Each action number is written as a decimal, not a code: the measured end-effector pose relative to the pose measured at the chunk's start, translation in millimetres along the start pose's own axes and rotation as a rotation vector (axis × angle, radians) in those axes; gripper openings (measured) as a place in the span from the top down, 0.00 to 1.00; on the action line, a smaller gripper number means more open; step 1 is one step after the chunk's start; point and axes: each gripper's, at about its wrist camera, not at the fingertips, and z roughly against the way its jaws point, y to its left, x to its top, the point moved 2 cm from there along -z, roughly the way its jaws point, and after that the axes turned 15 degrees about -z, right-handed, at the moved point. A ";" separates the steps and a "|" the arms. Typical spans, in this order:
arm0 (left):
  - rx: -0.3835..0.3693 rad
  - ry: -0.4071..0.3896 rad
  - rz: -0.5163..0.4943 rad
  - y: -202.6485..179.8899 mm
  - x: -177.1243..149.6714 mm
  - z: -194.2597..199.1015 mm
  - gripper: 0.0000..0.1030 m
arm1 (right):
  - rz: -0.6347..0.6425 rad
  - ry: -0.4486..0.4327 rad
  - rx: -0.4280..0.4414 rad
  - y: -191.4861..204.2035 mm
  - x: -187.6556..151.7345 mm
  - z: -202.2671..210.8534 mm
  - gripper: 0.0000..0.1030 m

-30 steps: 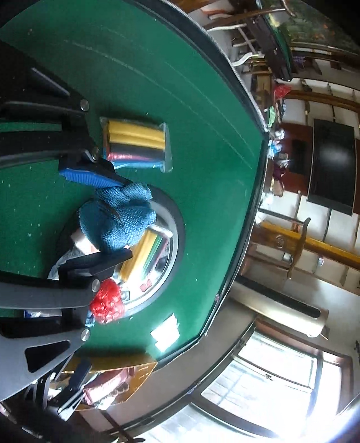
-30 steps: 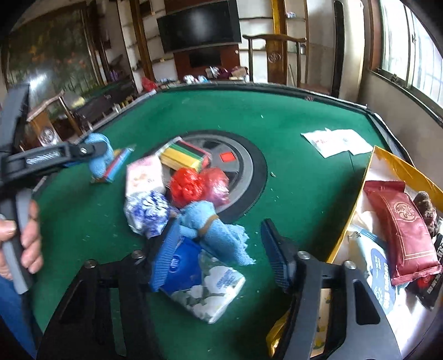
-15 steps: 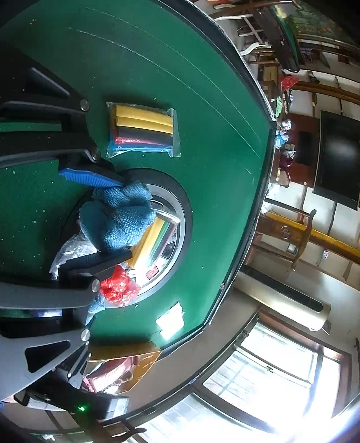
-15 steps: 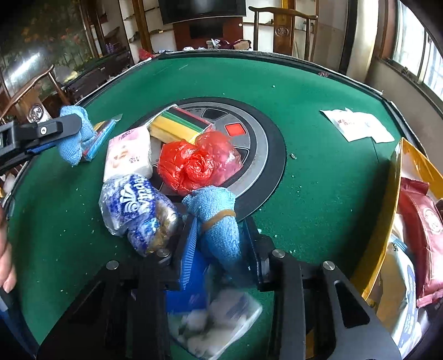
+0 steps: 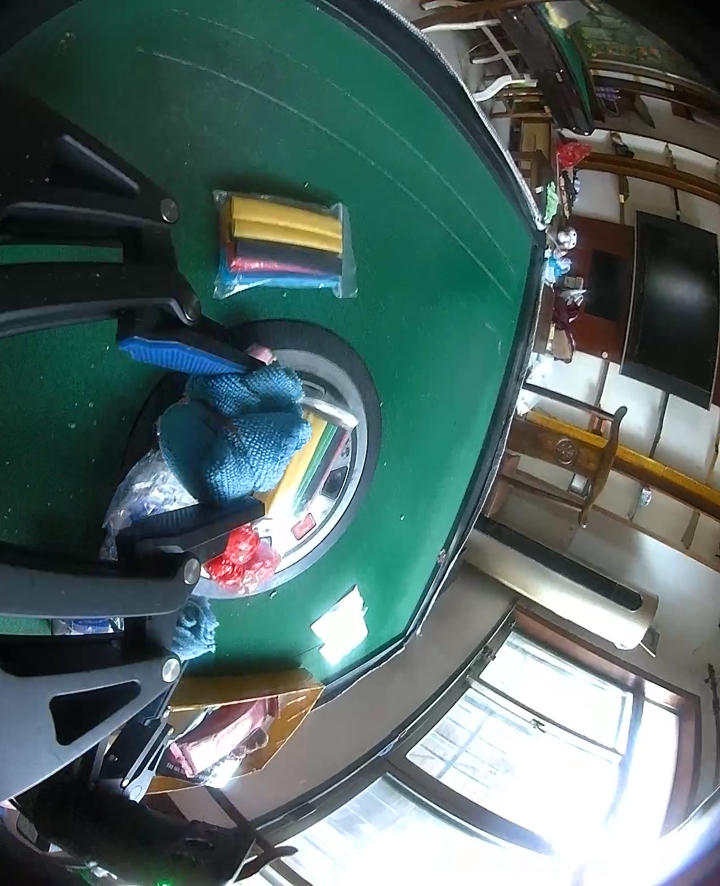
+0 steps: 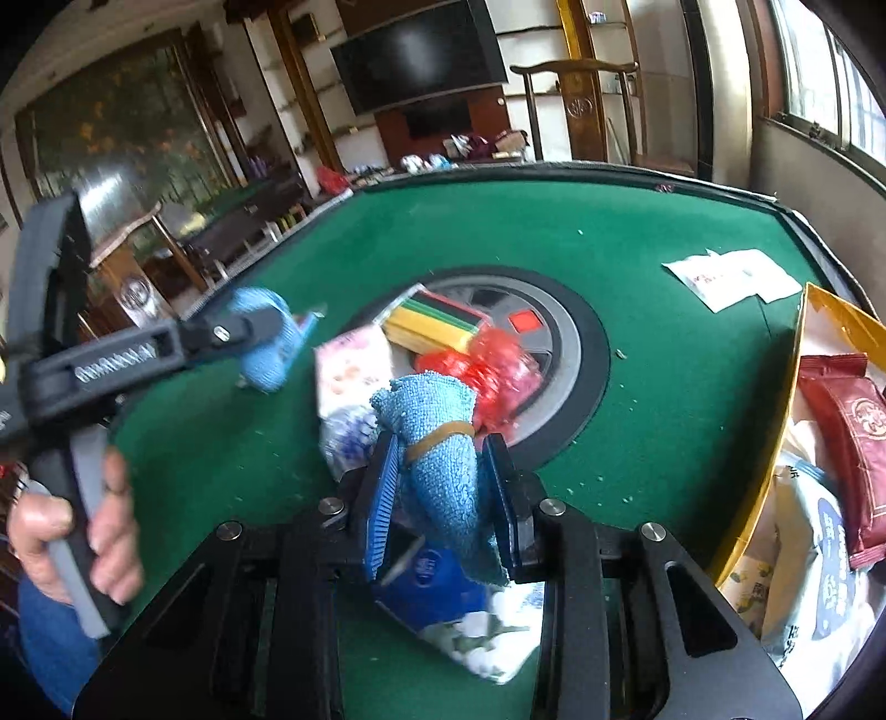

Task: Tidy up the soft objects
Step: 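Grasp the blue cloth with brown band with the right gripper, then carry the knitted sock and blue cloth into the box and open both grippers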

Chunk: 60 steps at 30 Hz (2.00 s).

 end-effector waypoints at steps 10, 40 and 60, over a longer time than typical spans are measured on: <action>-0.032 -0.003 -0.041 -15.1 -1.5 0.0 0.58 | -0.066 -0.029 -0.004 -14.1 7.1 7.3 0.71; -0.032 0.007 -0.095 -31.3 -7.1 -9.7 0.58 | -0.110 -0.043 -0.015 -29.8 14.5 8.9 0.71; -0.052 0.018 -0.126 -38.8 -8.8 -9.5 0.58 | -0.125 -0.036 -0.026 -33.4 13.3 5.7 0.70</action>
